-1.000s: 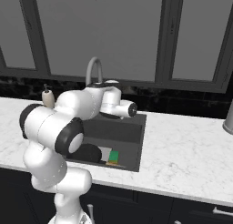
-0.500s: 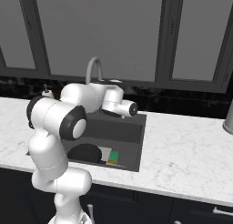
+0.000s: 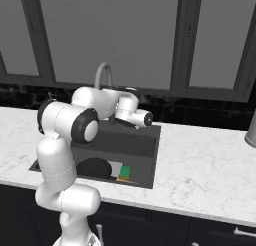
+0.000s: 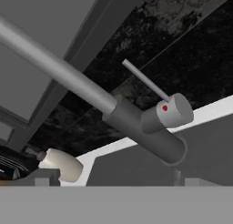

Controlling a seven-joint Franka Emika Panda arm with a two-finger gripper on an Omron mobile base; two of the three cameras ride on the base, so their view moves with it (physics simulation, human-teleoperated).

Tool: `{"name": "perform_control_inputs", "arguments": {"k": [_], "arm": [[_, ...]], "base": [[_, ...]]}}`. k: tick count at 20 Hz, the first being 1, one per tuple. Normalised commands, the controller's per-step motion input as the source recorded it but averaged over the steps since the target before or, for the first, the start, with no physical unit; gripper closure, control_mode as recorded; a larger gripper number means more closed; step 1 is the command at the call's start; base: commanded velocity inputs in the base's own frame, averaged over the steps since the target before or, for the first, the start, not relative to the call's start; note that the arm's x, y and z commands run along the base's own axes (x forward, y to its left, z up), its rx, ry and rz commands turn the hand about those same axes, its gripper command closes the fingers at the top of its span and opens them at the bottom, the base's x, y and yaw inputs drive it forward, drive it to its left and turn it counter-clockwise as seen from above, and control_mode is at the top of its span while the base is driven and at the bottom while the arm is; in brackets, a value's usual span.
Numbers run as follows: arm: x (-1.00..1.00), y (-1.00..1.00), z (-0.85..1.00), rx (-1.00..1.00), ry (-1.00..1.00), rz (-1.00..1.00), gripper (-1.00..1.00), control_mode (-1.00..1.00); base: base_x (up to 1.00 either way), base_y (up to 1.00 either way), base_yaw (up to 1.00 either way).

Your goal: Pick the pan and sponge and place them into the sink. Then turn on the water.

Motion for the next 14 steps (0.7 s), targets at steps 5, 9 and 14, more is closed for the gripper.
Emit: {"name": "perform_control_inputs", "arguments": {"k": [5, 9, 14], "arm": [[0.29, -0.08, -0.20, 0.00, 0.00, 0.00, -1.00, -1.00], [0.23, 0.00, -0.09, 0.00, 0.00, 0.00, -1.00, -1.00], [0.21, 0.00, -0.05, 0.00, 0.00, 0.00, -1.00, -1.00]], "base": [[0.00, 0.00, 0.00], [0.00, 0.00, 0.00], [0.00, 0.00, 0.00]]}}
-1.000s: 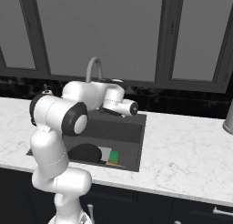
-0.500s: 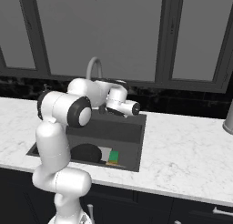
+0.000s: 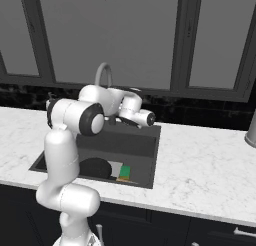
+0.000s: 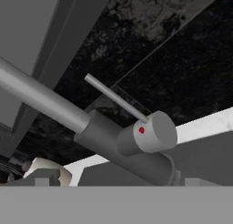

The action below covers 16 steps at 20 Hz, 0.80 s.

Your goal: Pick the pan and sponge and place them into the sink. Then turn on the water.

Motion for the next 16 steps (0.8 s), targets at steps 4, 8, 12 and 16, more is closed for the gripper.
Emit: {"name": "perform_control_inputs", "arguments": {"k": [4, 8, 12, 16], "arm": [[0.20, 0.00, -0.05, 0.00, 0.00, 0.00, -1.00, -1.00], [0.15, 0.00, -0.04, 0.00, 0.00, 0.00, -1.00, -1.00], [0.11, 0.00, -0.08, 0.00, 0.00, 0.00, -1.00, -1.00], [0.12, 0.00, -0.09, 0.00, 0.00, 0.00, -1.00, -1.00]], "base": [[0.00, 0.00, 0.00], [0.00, 0.00, 0.00], [0.00, 0.00, 0.00], [0.00, 0.00, 0.00]]}}
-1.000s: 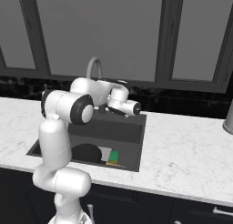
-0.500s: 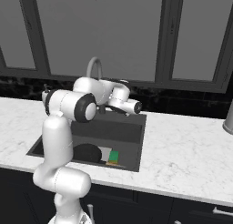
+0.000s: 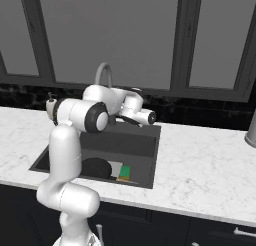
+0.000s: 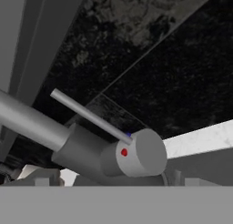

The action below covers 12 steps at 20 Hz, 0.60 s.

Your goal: Pick the pan and sponge and place them into the sink. Then turn on the water.

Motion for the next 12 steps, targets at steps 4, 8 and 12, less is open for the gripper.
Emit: {"name": "perform_control_inputs", "arguments": {"k": [4, 8, 12], "arm": [[0.12, 0.00, -0.06, 0.00, 0.00, 0.00, -1.00, -1.00], [0.08, 0.00, -0.02, 0.00, 0.00, 0.00, -1.00, -1.00], [0.06, 0.00, -0.03, 0.00, 0.00, 0.00, -1.00, -1.00]], "base": [[0.00, 0.00, 0.00], [0.00, 0.00, 0.00], [0.00, 0.00, 0.00]]}}
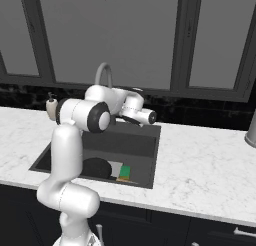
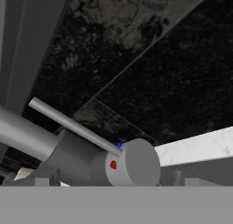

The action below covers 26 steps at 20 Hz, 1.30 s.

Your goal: Pick the pan and sponge and place them into the sink. Then turn on the water.

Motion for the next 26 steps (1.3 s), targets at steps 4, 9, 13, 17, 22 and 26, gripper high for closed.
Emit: {"name": "perform_control_inputs", "arguments": {"k": [4, 9, 13, 17, 22, 26], "arm": [[0.00, 0.00, 0.00, 0.00, 0.00, 0.00, -1.00, -1.00], [0.00, 0.01, -0.03, 0.00, 0.00, 0.00, -1.00, -1.00], [0.03, 0.13, -0.08, 0.00, 0.00, 0.00, -1.00, -1.00], [0.05, 0.08, -0.06, 0.00, 0.00, 0.00, -1.00, -1.00], [0.07, 0.00, 0.00, 0.00, 0.00, 0.00, -1.00, -1.00], [0.16, 0.00, -0.01, 0.00, 0.00, 0.00, -1.00, -1.00]], "base": [[0.00, 0.00, 0.00], [0.00, 0.00, 0.00], [0.00, 0.00, 0.00], [0.00, 0.00, 0.00], [0.00, 0.00, 0.00], [0.00, 0.00, 0.00]]}}
